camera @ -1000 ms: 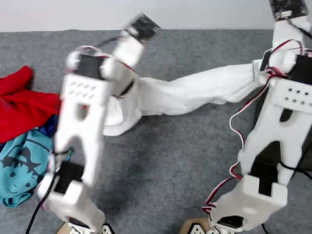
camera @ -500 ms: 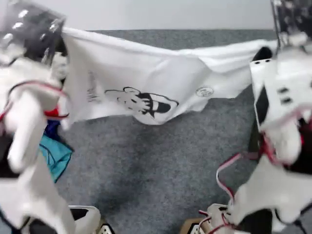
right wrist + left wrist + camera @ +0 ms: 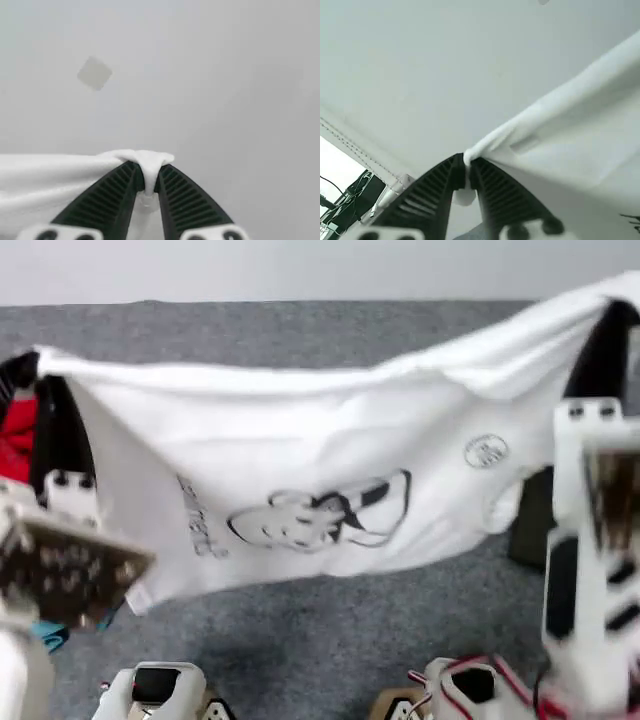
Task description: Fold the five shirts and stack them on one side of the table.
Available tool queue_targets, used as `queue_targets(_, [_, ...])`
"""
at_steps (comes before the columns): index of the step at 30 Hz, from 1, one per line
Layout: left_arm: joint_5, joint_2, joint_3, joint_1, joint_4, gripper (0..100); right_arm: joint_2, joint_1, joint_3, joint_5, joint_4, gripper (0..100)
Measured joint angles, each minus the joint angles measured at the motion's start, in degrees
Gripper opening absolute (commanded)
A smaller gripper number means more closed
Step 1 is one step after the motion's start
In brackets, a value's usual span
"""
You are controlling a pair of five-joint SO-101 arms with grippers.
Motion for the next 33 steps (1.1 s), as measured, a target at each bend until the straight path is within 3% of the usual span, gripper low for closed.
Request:
queue_targets(14, [-0.4,-10.9,-0.1,-0.3,6.6,0,-14.4,0.0,-1.6,11.5,-0.9,1.0])
queue_targets(23, [-0.4,-12.0,1.3,-6.8,6.6,0,-16.4,0.0,0.6,14.8,0.8,1.0])
queue_targets(31, [-2.7,-7.7,24.0,-6.9,6.2,0,-12.0,0.0,20.7,14.5,2.3,1.0])
queue_targets(33, [-3.3,-5.5,32.0,-6.9,2.6,0,-9.5,-1.4,27.2,13.8,1.8,1.0])
